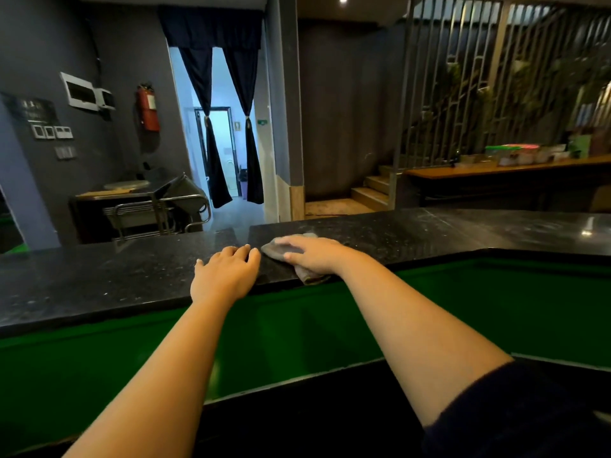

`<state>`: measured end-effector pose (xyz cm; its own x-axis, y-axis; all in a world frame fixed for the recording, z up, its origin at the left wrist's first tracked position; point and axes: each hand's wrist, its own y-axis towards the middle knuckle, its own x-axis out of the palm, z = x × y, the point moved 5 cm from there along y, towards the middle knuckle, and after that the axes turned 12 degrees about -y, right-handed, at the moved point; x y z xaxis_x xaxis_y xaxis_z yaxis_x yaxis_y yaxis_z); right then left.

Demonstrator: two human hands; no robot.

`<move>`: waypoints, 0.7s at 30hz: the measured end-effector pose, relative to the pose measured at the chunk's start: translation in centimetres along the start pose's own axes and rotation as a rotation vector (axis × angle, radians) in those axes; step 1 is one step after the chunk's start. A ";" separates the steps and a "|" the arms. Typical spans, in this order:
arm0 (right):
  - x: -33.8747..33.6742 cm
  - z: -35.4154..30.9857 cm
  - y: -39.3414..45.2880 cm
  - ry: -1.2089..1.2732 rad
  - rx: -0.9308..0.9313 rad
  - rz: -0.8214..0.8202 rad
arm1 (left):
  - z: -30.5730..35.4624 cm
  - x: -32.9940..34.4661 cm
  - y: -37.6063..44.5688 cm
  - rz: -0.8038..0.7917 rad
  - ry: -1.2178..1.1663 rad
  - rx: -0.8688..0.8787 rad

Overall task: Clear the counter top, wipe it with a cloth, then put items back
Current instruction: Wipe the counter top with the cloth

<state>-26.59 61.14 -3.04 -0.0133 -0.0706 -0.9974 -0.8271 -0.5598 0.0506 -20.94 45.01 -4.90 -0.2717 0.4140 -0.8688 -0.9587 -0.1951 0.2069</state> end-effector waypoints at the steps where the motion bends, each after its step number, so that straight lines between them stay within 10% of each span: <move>1: -0.7 0.5 -0.8 0.022 0.004 0.016 | -0.3 0.0 0.3 -0.014 -0.020 -0.027; 5: -3.4 4.6 -4.5 0.062 0.088 0.109 | 1.6 -0.1 1.4 0.044 -0.217 -0.136; 10: -1.0 11.5 -7.8 0.019 0.248 -0.062 | 11.9 3.6 1.6 -0.089 -0.071 0.202; 21: 0.5 17.3 -5.8 -0.135 0.116 -0.243 | 8.4 5.9 8.6 -0.142 0.104 -0.209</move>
<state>-31.54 78.64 -4.71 0.1247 0.1686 -0.9778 -0.8737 -0.4483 -0.1887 -31.49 53.23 -4.49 -0.1158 0.3585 -0.9263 -0.9456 -0.3253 -0.0077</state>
